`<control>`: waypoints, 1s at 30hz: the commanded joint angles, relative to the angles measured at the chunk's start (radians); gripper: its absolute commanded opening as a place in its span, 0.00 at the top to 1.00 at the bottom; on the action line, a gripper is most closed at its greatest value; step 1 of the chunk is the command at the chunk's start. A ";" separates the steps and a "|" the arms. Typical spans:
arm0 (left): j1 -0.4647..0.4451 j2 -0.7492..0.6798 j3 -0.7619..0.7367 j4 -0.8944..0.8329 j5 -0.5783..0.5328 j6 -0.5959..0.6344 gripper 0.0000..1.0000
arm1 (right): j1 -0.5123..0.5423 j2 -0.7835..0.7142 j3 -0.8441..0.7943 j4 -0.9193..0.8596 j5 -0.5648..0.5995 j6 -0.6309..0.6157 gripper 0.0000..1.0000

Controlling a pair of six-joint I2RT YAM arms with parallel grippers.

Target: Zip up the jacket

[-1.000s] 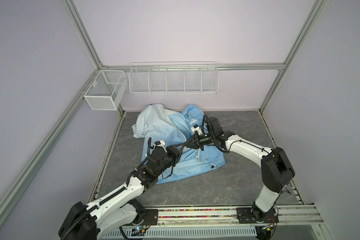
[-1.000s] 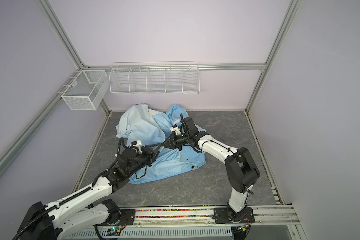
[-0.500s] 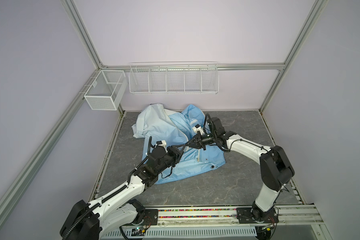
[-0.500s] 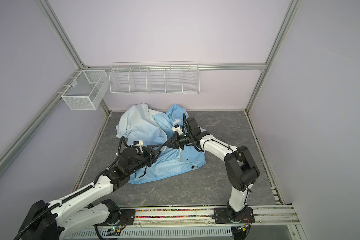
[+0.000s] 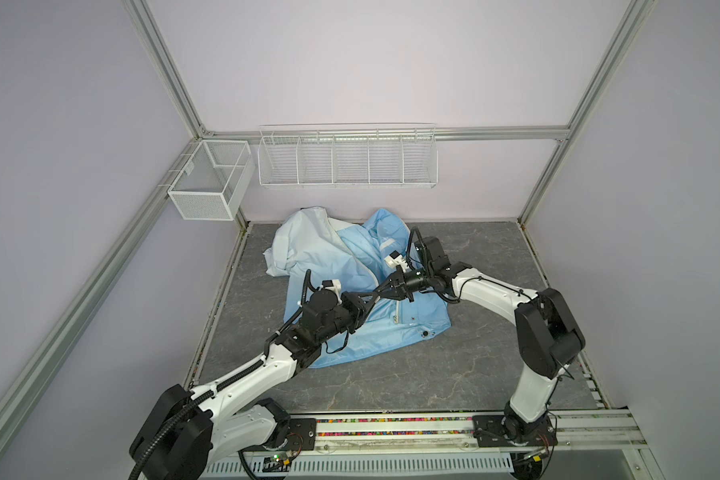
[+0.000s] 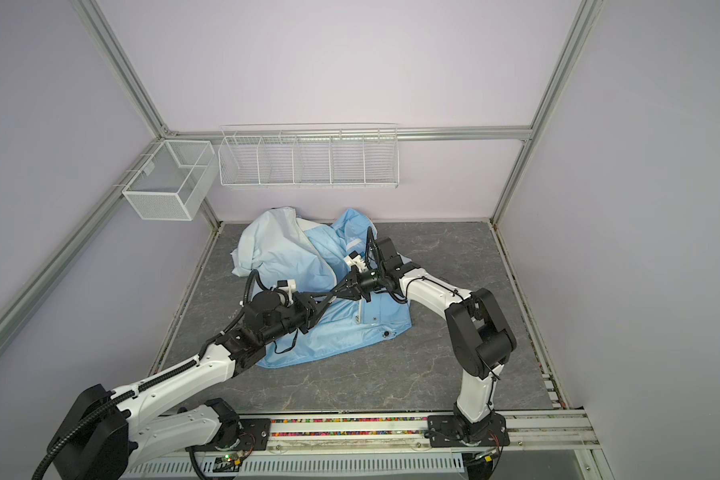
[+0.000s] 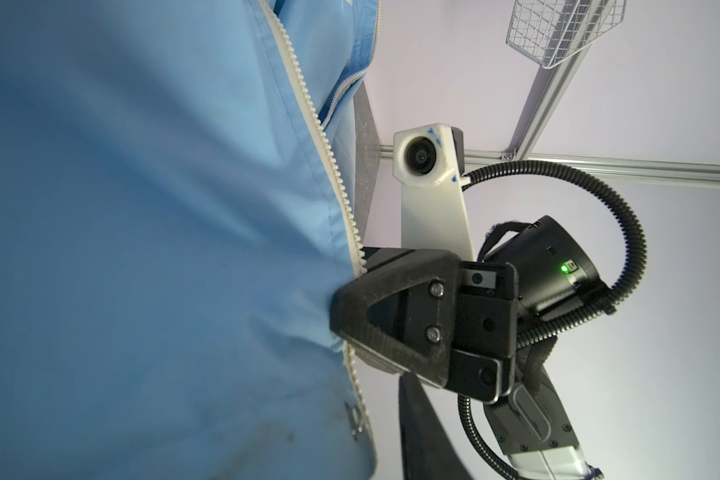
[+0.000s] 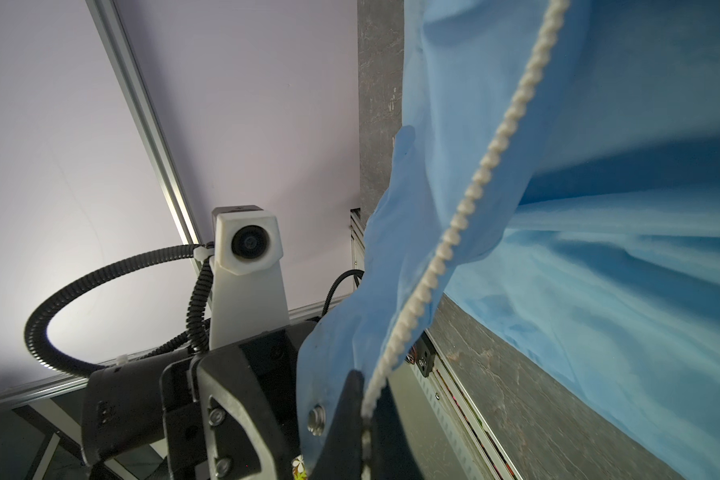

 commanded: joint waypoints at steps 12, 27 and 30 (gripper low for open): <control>0.014 0.027 0.031 0.028 0.033 -0.002 0.75 | -0.033 0.023 0.007 -0.020 -0.070 -0.065 0.93; 0.014 0.103 0.079 0.073 0.107 0.015 1.00 | -0.043 0.046 0.048 -0.059 -0.078 -0.085 0.93; 0.014 0.114 0.083 0.074 0.112 0.017 1.00 | -0.045 0.051 0.055 -0.074 -0.077 -0.085 0.93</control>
